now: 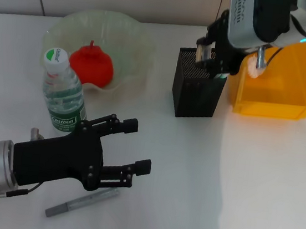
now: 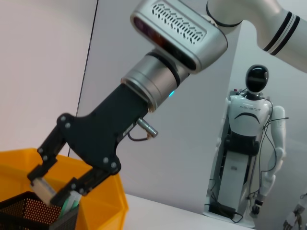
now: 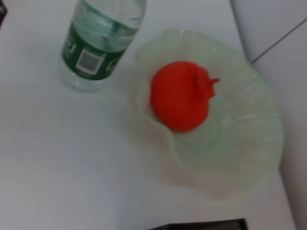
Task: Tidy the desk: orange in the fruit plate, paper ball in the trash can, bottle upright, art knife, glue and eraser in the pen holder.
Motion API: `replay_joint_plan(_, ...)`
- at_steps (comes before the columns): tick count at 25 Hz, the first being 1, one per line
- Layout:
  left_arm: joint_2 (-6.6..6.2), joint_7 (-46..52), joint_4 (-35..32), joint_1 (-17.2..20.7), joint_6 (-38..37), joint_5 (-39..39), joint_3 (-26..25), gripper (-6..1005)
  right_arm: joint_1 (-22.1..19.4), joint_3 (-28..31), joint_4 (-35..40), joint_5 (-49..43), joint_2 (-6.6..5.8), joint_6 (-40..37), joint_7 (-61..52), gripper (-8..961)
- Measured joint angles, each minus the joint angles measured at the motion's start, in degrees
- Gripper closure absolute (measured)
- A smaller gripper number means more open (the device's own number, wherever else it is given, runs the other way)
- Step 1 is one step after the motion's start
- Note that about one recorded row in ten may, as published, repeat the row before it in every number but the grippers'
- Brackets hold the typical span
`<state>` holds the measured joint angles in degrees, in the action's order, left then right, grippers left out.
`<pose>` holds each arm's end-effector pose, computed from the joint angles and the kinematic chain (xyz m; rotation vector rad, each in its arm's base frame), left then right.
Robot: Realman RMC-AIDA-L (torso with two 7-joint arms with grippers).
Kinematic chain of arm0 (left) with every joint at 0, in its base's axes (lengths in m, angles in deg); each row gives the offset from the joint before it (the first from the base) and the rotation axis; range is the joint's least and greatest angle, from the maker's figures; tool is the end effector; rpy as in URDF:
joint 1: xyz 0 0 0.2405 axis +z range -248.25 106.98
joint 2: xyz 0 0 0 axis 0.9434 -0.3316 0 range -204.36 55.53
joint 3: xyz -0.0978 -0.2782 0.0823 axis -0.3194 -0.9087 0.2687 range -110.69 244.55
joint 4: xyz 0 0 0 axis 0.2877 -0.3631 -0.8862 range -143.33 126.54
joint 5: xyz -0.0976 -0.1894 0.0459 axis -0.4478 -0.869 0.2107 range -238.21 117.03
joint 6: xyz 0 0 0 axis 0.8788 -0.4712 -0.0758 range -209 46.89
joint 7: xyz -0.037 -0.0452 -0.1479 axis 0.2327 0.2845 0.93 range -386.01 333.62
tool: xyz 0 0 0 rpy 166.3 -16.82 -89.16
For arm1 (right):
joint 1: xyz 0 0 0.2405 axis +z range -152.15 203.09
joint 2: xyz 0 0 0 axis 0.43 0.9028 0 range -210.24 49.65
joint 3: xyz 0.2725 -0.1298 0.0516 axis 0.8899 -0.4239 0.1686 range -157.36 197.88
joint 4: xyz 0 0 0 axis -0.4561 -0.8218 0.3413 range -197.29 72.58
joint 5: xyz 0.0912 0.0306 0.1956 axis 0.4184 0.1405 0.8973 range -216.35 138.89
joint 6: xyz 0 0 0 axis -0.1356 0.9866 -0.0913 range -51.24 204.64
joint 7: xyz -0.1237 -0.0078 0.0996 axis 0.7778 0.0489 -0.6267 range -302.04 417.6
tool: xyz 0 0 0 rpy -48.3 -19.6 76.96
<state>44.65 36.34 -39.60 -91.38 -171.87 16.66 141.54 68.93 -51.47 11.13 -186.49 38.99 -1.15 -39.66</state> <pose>-0.2724 0.2934 -0.0868 -2.7724 -0.3996 -1.1182 0.1627 0.4564 -0.0189 -2.6631 -0.3194 -0.4615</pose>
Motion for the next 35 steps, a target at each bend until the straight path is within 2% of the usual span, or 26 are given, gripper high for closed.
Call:
replay_joint_plan(8,-0.27,0.3,-0.7,0.0,-0.9,-0.1,-0.3,141,-1.0,-1.9,1.9,-0.8,0.1,-0.6,-3.9,481)
replay_joint_plan(13,-0.43,0.5,-1.6,0.3,-2.3,-0.1,-0.8,141,-2.9,0.0,7.2,5.8,-0.06,-3.2,-6.7,471)
replay_joint_plan(15,-0.44,0.3,-2.7,0.7,-3.8,-0.1,-1.6,141,-4.7,2.8,11.0,10.6,-0.06,-4.8,-8.4,303)
replay_joint_plan(16,-0.44,0.3,-2.7,0.7,-3.8,-0.1,-1.6,141,-4.7,2.8,11.0,10.6,-0.06,-4.8,-8.4,303)
replay_joint_plan(19,-0.48,0.1,-3.3,1.2,-5.4,-0.1,-3.0,141,-9.2,6.5,15.9,20.0,-0.1,-6.3,-9.7,304)
replay_joint_plan(20,-0.53,0.0,-3.6,1.7,-6.8,-0.1,-4.5,141,-13.0,8.5,18.3,26.2,-0.12,-7.0,-10.0,305)
replay_joint_plan(21,-0.53,0.0,-3.6,1.7,-6.8,-0.1,-4.5,141,-13.0,8.5,18.3,26.2,-0.12,-7.0,-10.0,305)
replay_joint_plan(22,-0.62,0.0,-3.7,1.9,-7.7,-0.1,-5.3,141,-17.3,9.9,19.5,32.5,-0.11,-7.5,-9.9,305)
replay_joint_plan(23,-0.72,0.0,-4.0,2.1,-8.6,0.0,-6.1,141,-17.3,9.9,19.5,32.5,-0.11,-7.5,-9.9,306)
replay_joint_plan(24,-0.81,0.0,-4.4,2.4,-9.4,0.1,-6.9,141,-19.9,10.4,19.5,36.0,-0.1,-7.6,-9.1,306)
replay_joint_plan(25,-1.13,0.9,-6.6,3.4,-10.5,0.9,-7.8,141,-24.7,10.6,18.3,41.7,-0.07,-7.9,-6.5,306)
replay_joint_plan(26,-1.25,1.5,-7.5,3.7,-10.5,1.2,-7.9,141,-27.2,10.7,17.1,44.7,-0.04,-8.1,-4.3,307)
replay_joint_plan(28,-1.38,5.7,-12.0,4.9,-10.2,3.9,-8.0,141,-31.7,10.6,13.6,49.9,0.06,-9.5,1.2,307)
replay_joint_plan(29,-1.38,5.7,-12.0,4.9,-10.2,3.9,-8.0,141,-31.7,10.6,13.6,49.9,0.06,-9.5,1.2,308)
replay_joint_plan(30,-0.93,11.2,-19.6,7.1,-8.8,8.9,-8.1,141,-35.0,10.7,7.8,54.0,0.03,-12.2,7.1,308)
replay_joint_plan(32,-0.56,15.2,-26.2,9.1,-7.1,13.0,-7.5,141,-36.4,11.9,0.6,56.6,-0.2,-16.5,11.7,309)
replay_joint_plan(33,-0.56,15.2,-26.2,9.1,-7.1,13.0,-7.5,141,-36.4,11.9,0.6,56.6,-0.2,-16.5,11.7,309)
replay_joint_plan(35,-0.51,22.9,-35.4,10.6,-5.2,18.5,-5.6,141,-36.1,17.1,-10.3,55.9,-0.4,-23.5,17.3,310)
